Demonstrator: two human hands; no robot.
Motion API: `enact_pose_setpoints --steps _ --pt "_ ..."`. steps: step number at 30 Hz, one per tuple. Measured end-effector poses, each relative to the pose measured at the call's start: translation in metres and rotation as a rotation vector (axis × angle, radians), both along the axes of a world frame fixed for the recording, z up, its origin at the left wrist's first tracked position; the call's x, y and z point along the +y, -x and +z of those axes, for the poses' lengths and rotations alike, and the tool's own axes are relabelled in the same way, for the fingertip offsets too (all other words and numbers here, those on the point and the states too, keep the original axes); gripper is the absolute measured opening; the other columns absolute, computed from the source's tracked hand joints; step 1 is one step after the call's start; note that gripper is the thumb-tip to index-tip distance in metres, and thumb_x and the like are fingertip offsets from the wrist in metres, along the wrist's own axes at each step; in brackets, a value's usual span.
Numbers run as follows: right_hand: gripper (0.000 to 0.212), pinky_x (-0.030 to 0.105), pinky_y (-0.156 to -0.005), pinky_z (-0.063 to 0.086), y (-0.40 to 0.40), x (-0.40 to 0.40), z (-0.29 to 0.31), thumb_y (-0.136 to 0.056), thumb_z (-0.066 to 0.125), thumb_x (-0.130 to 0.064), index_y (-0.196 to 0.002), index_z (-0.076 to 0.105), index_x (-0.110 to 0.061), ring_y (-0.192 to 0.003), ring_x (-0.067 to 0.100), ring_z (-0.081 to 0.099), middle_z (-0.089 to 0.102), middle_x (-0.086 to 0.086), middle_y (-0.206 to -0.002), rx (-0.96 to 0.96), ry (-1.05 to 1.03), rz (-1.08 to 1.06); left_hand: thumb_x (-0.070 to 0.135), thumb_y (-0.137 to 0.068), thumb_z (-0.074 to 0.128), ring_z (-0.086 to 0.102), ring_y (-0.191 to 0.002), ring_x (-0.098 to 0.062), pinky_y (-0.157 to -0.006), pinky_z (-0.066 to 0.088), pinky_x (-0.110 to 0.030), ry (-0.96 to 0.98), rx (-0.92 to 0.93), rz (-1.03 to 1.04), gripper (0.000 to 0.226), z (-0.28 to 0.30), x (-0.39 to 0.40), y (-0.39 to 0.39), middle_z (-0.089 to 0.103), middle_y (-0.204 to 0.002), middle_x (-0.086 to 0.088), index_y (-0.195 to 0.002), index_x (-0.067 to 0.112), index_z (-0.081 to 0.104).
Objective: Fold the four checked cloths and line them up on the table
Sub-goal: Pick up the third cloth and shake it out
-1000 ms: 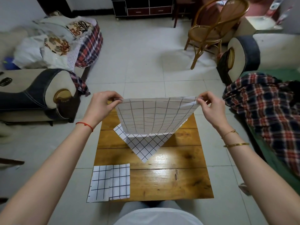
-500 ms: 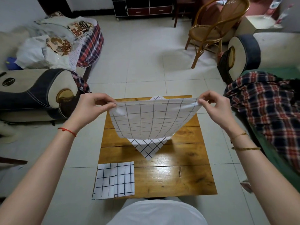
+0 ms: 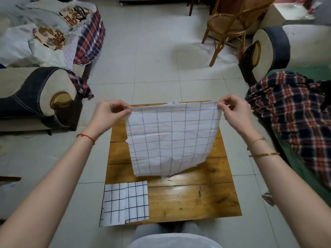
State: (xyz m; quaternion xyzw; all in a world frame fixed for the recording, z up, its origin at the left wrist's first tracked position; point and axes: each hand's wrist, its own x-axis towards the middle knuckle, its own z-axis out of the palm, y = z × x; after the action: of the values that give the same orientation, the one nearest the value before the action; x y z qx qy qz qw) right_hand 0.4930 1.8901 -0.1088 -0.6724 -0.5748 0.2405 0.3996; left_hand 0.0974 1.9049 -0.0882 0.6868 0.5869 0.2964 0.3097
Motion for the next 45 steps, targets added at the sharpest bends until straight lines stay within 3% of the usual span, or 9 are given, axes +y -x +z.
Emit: enact_pose_setpoints --steps 4,10,16,19,23,28,32,37,45 --pt "0.01 0.031 -0.049 0.049 0.007 0.032 -0.04 -0.087 0.063 -0.016 -0.08 0.062 -0.023 -0.06 0.024 0.068 0.068 0.005 -0.086 0.108 0.117 -0.078 0.018 -0.083 0.073 0.067 -0.083 -0.008 -0.083 0.055 -0.028 0.035 0.02 0.05 0.008 -0.046 0.034 0.0 0.073 -0.089 0.004 -0.091 0.02 0.076" --pt "0.009 0.037 -0.065 0.061 0.022 0.061 -0.086 -0.092 0.056 -0.003 -0.094 0.059 0.005 -0.066 0.024 0.072 0.065 0.017 -0.085 0.255 0.213 -0.142 0.006 -0.082 0.072 0.067 -0.084 -0.009 -0.083 0.054 -0.023 0.069 0.005 0.08 0.011 -0.094 0.068 -0.004 0.074 -0.088 0.001 -0.088 0.015 0.077" --pt "0.009 0.05 -0.078 0.058 0.022 0.079 -0.119 -0.085 0.06 -0.017 -0.077 0.059 -0.02 -0.073 0.022 0.073 0.07 0.006 -0.076 0.211 0.213 -0.181 0.005 -0.081 0.072 0.067 -0.087 -0.009 -0.085 0.053 -0.02 0.09 0.0 0.15 0.013 -0.125 0.091 -0.004 0.074 -0.09 0.0 -0.09 0.013 0.077" --pt "0.008 0.048 -0.077 0.059 0.027 0.082 -0.127 -0.088 0.06 -0.013 -0.08 0.061 -0.013 -0.072 0.018 0.072 0.07 0.005 -0.075 0.189 0.202 -0.202 0.005 -0.081 0.071 0.067 -0.087 -0.009 -0.086 0.053 -0.019 0.084 0.011 0.158 0.013 -0.131 0.097 -0.005 0.074 -0.09 0.0 -0.091 0.013 0.077" --pt "0.011 0.047 -0.077 0.059 0.029 0.084 -0.138 -0.086 0.061 -0.015 -0.077 0.06 -0.021 -0.072 0.016 0.072 0.07 0.002 -0.074 0.202 0.21 -0.243 0.003 -0.082 0.07 0.064 -0.082 0.001 -0.084 0.051 -0.013 0.092 -0.006 0.144 0.014 -0.136 0.098 -0.005 0.073 -0.09 0.001 -0.09 0.012 0.077" --pt "0.005 0.028 -0.077 0.06 0.036 0.076 -0.144 -0.091 0.059 -0.008 -0.088 0.062 -0.006 -0.076 0.011 0.072 0.071 0.017 -0.089 0.25 0.215 -0.258 0.004 -0.083 0.07 0.065 -0.086 -0.003 -0.083 0.051 -0.012 0.132 -0.009 0.139 0.013 -0.145 0.089 -0.002 0.073 -0.092 0.002 -0.092 0.013 0.076" --pt "0.005 0.036 -0.08 0.06 0.034 0.068 -0.151 -0.09 0.06 -0.008 -0.089 0.062 -0.004 -0.08 0.018 0.073 0.069 0.011 -0.083 0.295 0.227 -0.265 0.01 -0.085 0.07 0.064 -0.086 -0.009 -0.076 0.049 -0.006 0.154 -0.018 0.181 0.012 -0.153 0.076 -0.001 0.072 -0.091 0.003 -0.094 0.015 0.076" --pt "0.002 0.037 -0.082 0.059 0.032 0.063 -0.154 -0.089 0.063 -0.008 -0.088 0.062 -0.006 -0.083 0.021 0.073 0.07 0.014 -0.087 0.337 0.239 -0.231 0.01 -0.084 0.071 0.063 -0.082 -0.014 -0.077 0.052 -0.022 0.169 -0.013 0.189 0.009 -0.162 0.066 -0.001 0.073 -0.087 0.002 -0.088 0.016 0.077" --pt "0.004 0.024 -0.075 0.059 0.031 0.039 -0.161 -0.091 0.059 -0.005 -0.089 0.063 -0.003 -0.079 0.018 0.073 0.071 0.015 -0.085 0.314 0.285 -0.264 0.013 -0.085 0.072 0.058 -0.072 -0.012 -0.072 0.052 -0.02 0.179 -0.031 0.197 0.009 -0.164 0.042 0.001 0.071 -0.08 -0.001 -0.089 0.02 0.077"
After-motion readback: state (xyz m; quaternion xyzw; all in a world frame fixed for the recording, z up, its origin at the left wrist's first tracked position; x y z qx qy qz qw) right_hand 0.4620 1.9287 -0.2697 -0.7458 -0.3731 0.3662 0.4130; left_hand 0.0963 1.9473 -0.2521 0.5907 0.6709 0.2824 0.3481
